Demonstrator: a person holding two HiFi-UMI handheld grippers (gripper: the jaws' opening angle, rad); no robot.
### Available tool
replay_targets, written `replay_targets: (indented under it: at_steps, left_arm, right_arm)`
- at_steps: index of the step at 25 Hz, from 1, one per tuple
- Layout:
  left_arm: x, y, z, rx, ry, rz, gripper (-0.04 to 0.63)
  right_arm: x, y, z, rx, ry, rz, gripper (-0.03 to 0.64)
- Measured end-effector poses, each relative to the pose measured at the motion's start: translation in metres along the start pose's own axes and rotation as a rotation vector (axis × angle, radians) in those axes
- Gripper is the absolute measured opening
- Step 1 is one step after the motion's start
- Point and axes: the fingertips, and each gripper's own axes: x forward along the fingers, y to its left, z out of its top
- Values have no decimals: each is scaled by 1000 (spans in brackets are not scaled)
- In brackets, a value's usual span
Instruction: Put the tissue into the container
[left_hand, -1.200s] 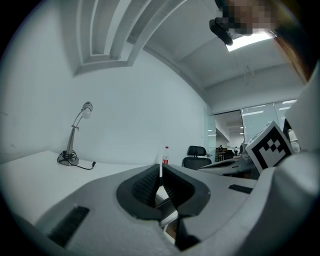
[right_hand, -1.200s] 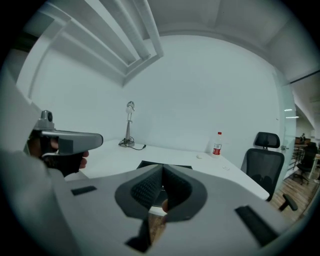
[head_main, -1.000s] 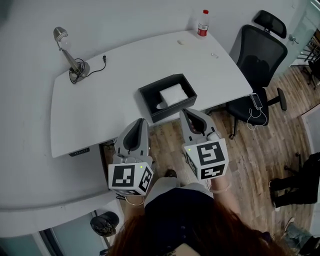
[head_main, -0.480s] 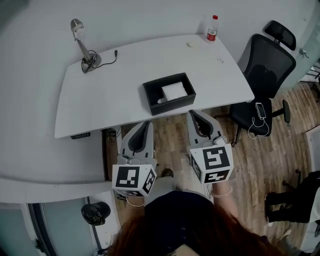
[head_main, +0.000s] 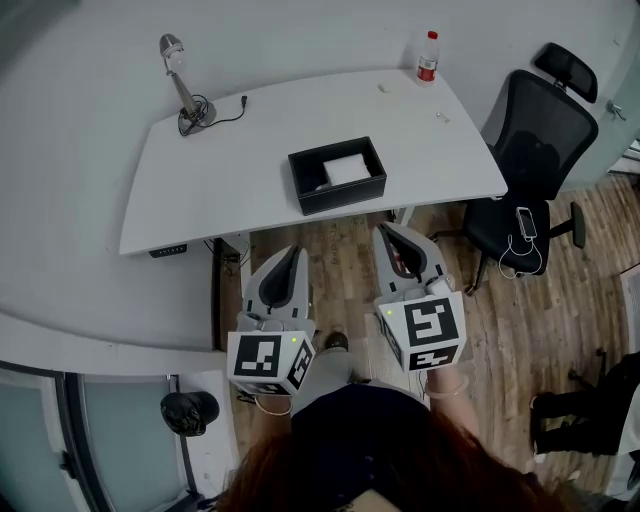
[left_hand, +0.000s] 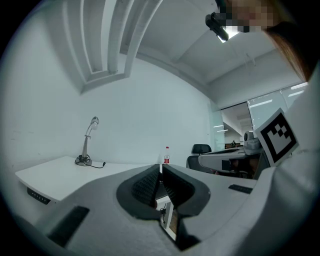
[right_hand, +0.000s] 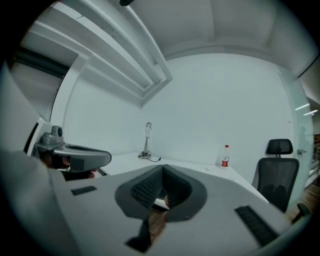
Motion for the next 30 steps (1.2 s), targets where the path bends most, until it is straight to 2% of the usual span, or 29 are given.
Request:
replay_targets:
  at_steps: [30]
  left_arm:
    - [-75,-60,5,37,-6,33,38]
  right_arm:
    - [-91,21,-1,-18,-40,39,20]
